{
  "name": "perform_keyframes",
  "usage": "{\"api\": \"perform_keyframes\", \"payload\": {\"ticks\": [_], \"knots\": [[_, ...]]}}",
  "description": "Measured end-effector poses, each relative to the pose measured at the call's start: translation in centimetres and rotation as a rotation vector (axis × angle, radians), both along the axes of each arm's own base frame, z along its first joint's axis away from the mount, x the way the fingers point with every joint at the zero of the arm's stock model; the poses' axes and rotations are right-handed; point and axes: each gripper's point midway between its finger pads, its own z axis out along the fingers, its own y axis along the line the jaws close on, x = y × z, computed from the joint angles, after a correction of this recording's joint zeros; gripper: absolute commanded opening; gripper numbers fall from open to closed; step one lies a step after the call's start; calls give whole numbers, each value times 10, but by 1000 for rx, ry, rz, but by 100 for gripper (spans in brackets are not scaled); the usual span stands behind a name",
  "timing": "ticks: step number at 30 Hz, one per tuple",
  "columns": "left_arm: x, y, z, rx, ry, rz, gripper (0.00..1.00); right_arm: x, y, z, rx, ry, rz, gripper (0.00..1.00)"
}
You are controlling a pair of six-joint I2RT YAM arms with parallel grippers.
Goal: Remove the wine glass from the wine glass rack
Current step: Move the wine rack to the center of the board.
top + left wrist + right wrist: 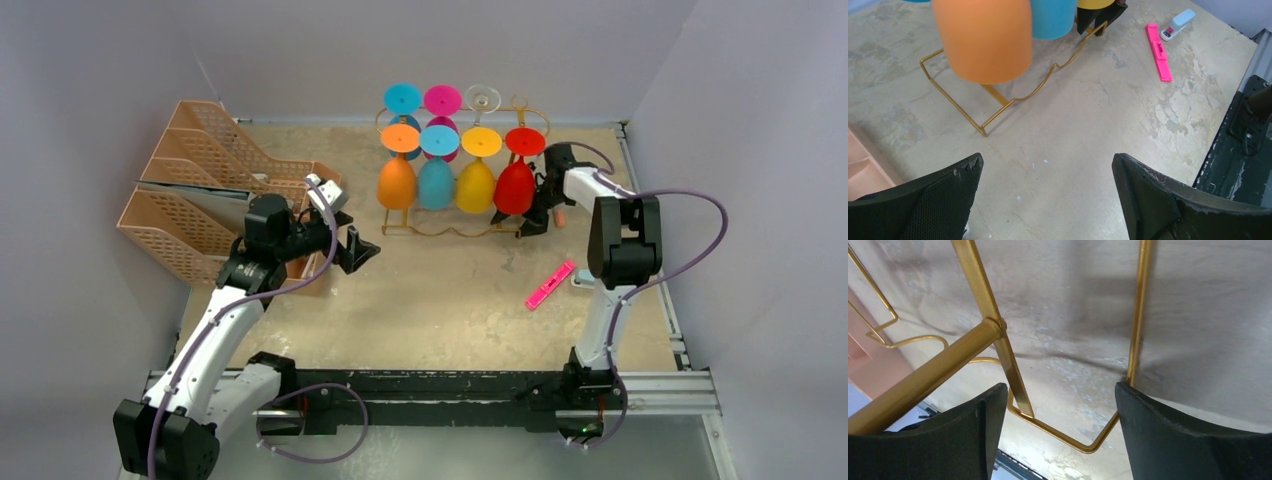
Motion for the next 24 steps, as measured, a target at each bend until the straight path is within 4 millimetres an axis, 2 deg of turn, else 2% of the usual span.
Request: {"api": "perform_keyframes", "payload": {"ticks": [7,17,24], "knots": [[3,-7,-17,9,53,-48,100,-5,-25,0,10,23,-29,84],[10,-11,-12,-11,28,-57,100,-6,-48,9,-16,29,-78,87],[16,-12,-16,-21,46,-49,100,8,-65,36,-6,-48,-162,87]]}}
